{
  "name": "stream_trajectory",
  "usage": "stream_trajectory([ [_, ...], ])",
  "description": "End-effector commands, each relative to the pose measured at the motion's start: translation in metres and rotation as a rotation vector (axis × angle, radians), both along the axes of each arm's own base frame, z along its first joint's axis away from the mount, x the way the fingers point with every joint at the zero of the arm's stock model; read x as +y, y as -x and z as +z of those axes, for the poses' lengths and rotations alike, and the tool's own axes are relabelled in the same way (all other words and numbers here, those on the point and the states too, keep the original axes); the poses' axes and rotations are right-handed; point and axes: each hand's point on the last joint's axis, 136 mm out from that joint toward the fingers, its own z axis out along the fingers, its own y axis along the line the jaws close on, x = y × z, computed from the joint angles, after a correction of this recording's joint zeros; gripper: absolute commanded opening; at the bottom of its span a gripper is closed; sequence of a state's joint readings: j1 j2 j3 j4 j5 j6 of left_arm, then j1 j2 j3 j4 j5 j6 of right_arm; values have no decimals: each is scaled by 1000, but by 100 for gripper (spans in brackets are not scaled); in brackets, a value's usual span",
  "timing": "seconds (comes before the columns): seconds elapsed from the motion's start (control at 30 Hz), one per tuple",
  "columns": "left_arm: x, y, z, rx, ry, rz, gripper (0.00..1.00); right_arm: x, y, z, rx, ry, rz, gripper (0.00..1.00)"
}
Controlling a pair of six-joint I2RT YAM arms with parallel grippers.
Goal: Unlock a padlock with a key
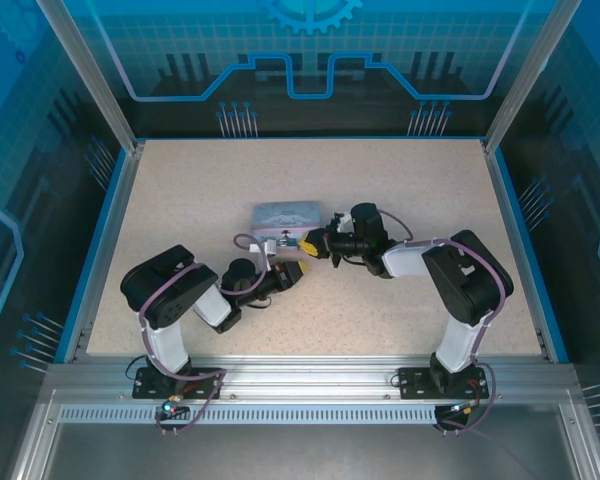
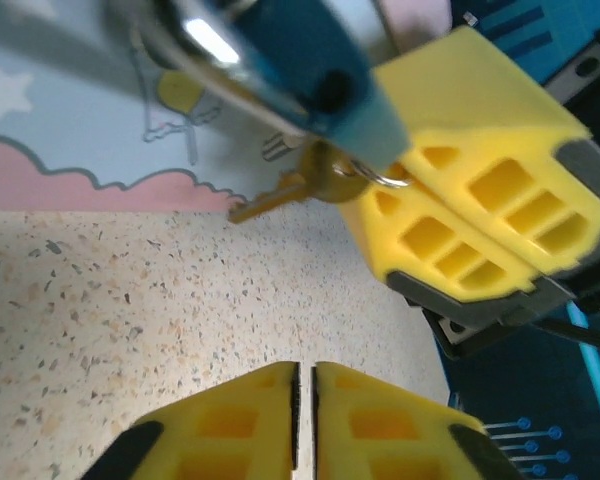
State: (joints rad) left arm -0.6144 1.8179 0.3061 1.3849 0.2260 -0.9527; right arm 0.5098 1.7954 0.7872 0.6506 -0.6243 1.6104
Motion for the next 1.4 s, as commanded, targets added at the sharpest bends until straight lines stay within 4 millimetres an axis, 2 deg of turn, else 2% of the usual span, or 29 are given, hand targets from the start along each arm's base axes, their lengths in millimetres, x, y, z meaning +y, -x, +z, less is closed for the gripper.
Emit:
stream_trajectory([
  [0.0, 9, 3, 23, -38, 46, 13, 25, 4, 2, -4, -28, 13, 16, 0],
  [0.1, 18, 1, 37, -47, 83, 48, 40, 4, 2, -6, -29, 20, 15, 0],
  [0.17, 24, -2, 46, -49, 112, 76, 46, 4, 3, -9, -26, 24, 17, 0],
  [0.33, 36, -13, 65, -37, 188, 137, 49, 1, 6, -14, -36, 51, 23, 1],
  [0.47, 41, -19, 72, -24, 225, 159, 50, -2, 9, -21, -42, 84, 29, 20],
  [0.57, 42, -20, 75, -20, 241, 167, 50, -4, 11, -28, -38, 102, 32, 40],
  [0.63, 44, -21, 76, -17, 246, 172, 50, -6, 14, -33, -32, 113, 29, 48],
  [0.97, 58, -25, 94, -7, 210, 196, 55, -11, 25, -36, -104, 198, 81, 52],
  [1.13, 68, -20, 109, -6, 8, 212, 69, -9, 21, -25, -207, 293, 129, 53],
  [1.2, 75, -17, 116, -13, -79, 223, 75, -5, 14, -17, -246, 300, 135, 53],
  [1.23, 78, -15, 120, -22, -106, 228, 79, -6, 15, -21, -233, 317, 144, 53],
  [1.27, 81, -13, 124, -25, -133, 234, 83, -1, 7, -14, -255, 318, 147, 53],
  [1.37, 88, -10, 128, -19, -172, 249, 99, 6, -8, -14, -269, 345, 160, 53],
])
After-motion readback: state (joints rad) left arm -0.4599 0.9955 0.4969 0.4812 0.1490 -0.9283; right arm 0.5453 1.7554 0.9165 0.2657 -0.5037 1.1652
